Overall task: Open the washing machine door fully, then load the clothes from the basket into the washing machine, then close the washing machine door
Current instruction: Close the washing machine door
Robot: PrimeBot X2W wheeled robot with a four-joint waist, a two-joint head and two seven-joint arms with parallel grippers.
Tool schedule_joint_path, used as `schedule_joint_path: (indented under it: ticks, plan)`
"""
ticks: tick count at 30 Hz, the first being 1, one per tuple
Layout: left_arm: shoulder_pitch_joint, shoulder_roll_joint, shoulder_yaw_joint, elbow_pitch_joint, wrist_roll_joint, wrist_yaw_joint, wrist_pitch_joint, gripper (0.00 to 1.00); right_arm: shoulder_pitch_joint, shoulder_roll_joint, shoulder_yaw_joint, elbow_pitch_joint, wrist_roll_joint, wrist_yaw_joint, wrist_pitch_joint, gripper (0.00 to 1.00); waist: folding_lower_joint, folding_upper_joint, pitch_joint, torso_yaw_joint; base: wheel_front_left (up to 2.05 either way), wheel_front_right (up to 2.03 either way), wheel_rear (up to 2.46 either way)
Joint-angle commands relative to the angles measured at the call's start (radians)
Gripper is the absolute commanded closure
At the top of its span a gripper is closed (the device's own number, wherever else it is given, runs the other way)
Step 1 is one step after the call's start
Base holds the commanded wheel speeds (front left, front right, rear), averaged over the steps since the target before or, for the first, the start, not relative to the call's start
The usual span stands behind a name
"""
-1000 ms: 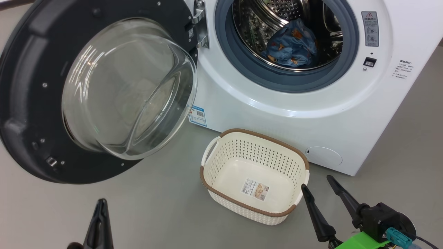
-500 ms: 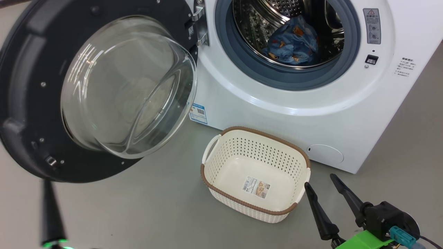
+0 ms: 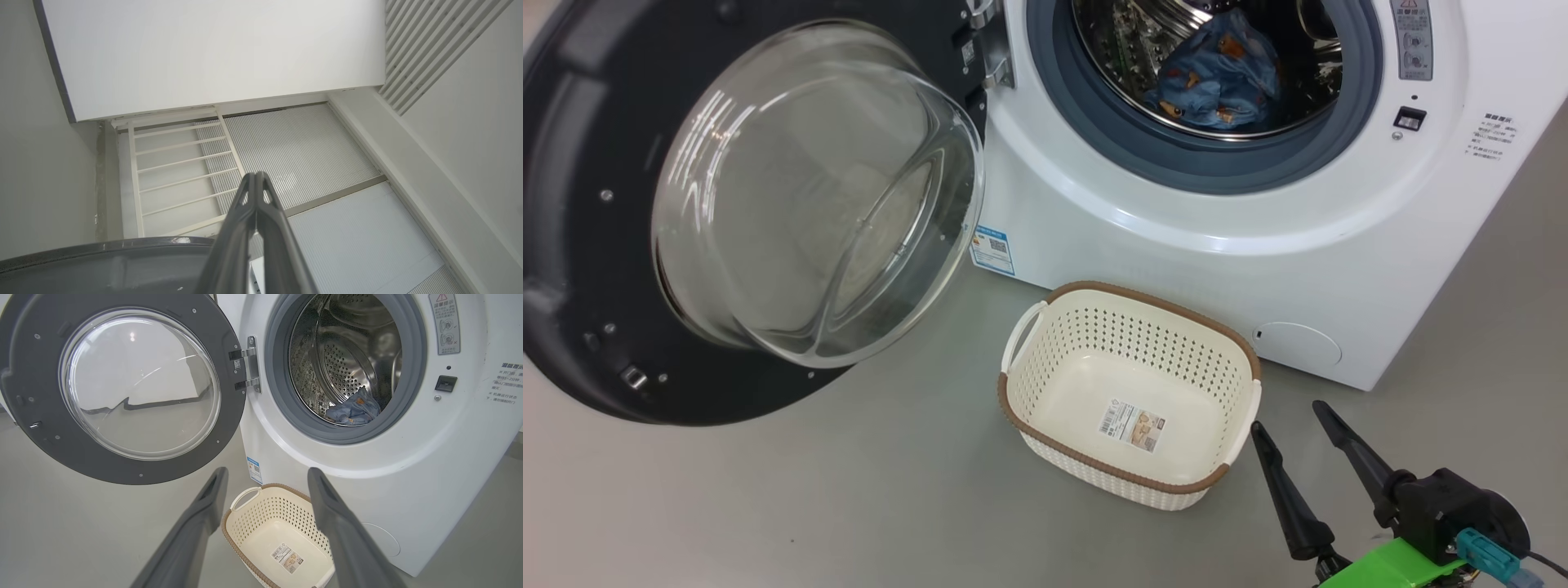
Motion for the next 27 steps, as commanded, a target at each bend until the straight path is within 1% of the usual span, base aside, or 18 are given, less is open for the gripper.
schedule_joint_path:
  ticks: [1, 4, 6, 9, 12, 19, 27]
  plan:
    - [-0.066, 0.066, 0.051, 0.022, -0.027, 0.015, 0.02, 1.0, -0.038, -0.013, 0.025, -0.036, -0.001, 0.006, 0.004, 0.0, 0.0, 0.0, 0.006, -0.004, 0.0, 0.0, 0.0]
    - [-0.128, 0.145, 0.083, 0.144, -0.067, 0.047, 0.057, 1.0, -0.042, -0.023, 0.029, -0.042, 0.003, 0.006, 0.011, 0.0, 0.0, 0.0, 0.014, -0.011, 0.0, 0.0, 0.0]
    - [-0.162, 0.192, 0.086, 0.224, -0.084, 0.072, 0.087, 1.0, -0.044, -0.029, 0.033, -0.047, 0.004, 0.006, 0.016, 0.0, 0.0, 0.0, 0.02, -0.017, 0.0, 0.0, 0.0]
    - [-0.211, 0.248, 0.075, 0.329, -0.098, 0.104, 0.127, 1.0, -0.049, -0.039, 0.039, -0.054, 0.006, 0.006, 0.024, 0.0, 0.0, 0.0, 0.033, -0.026, 0.0, 0.0, 0.0]
    - [-0.259, 0.289, 0.05, 0.419, -0.092, 0.133, 0.152, 1.0, -0.056, -0.052, 0.045, -0.063, 0.009, 0.006, 0.033, 0.0, 0.0, 0.0, 0.048, -0.034, 0.0, 0.0, 0.0]
    - [-0.332, 0.34, -0.031, 0.576, -0.071, 0.173, 0.228, 1.0, -0.073, -0.081, 0.058, -0.082, 0.018, 0.006, 0.052, 0.0, 0.0, 0.0, 0.083, -0.06, 0.0, 0.0, 0.0]
    - [-0.371, 0.358, -0.118, 0.664, -0.034, 0.168, 0.311, 1.0, -0.087, -0.102, 0.057, -0.099, 0.026, 0.006, 0.064, 0.0, 0.0, 0.0, 0.12, -0.081, 0.0, 0.0, 0.0]
